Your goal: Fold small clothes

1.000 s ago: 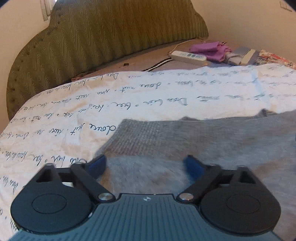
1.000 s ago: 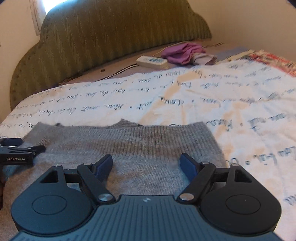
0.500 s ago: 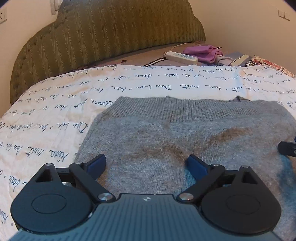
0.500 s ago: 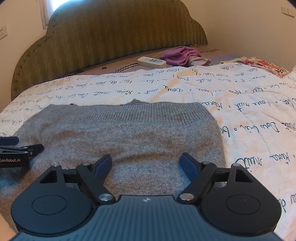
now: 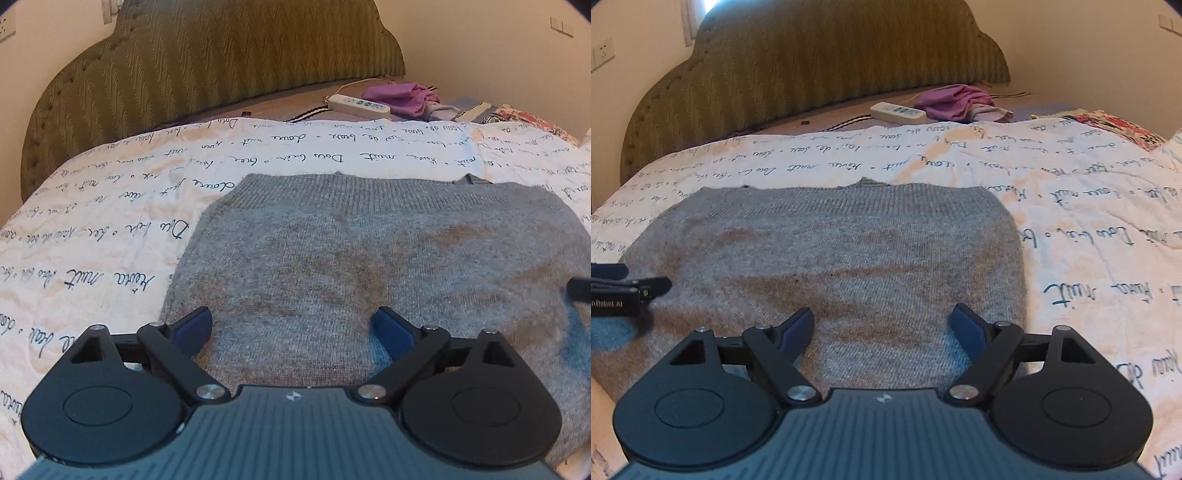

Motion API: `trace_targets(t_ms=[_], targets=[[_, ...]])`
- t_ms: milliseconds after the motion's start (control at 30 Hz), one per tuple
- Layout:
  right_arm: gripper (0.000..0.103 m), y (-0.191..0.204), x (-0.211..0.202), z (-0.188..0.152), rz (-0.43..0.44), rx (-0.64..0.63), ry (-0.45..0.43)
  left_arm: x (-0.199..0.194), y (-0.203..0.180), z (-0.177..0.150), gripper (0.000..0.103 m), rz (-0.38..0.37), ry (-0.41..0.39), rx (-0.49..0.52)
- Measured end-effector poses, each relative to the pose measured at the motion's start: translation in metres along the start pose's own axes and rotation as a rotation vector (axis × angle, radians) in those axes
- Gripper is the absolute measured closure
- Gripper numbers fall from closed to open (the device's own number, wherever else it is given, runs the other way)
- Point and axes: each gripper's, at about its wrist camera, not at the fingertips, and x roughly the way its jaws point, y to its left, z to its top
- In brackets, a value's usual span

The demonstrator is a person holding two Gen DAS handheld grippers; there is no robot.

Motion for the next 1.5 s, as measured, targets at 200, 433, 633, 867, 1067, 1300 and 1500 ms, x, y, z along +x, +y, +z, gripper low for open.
trace_targets(t_ms=[200, 433, 633, 867, 1067, 1300, 1500], targets=[[0.02, -0.006, -0.002, -0.019, -0.019, -0.029, 0.011, 0.004, 0.002, -0.004, 0.01, -0.007, -0.013, -0.011], [0.02, -0.014, -0.024, -0.005, 0.001, 0.056, 0.028, -0.022, 0.016, -0.002, 0.02, 0.003, -0.023, -0.069], [0.02, -0.064, -0.086, -0.036, 0.236, 0.405, -0.026, -0.076, 0.087, -0.042, 0.023, -0.087, 0.016, -0.407], [0.019, -0.108, -0.099, -0.088, 0.334, 0.729, 0.068, -0.1, 0.128, -0.093, 0.016, -0.247, 0.07, -0.728], [0.018, -0.09, -0.074, -0.081, 0.384, 0.761, 0.068, -0.073, 0.13, -0.092, 0.004, -0.426, 0.049, -0.93], [0.089, -0.081, -0.044, -0.073, 0.399, 0.832, 0.03, -0.048, 0.127, -0.076, 0.067, -0.351, 0.123, -0.961], [0.096, -0.077, -0.035, -0.08, 0.388, 0.828, 0.022, -0.05, 0.125, -0.072, 0.094, -0.325, 0.12, -0.917]])
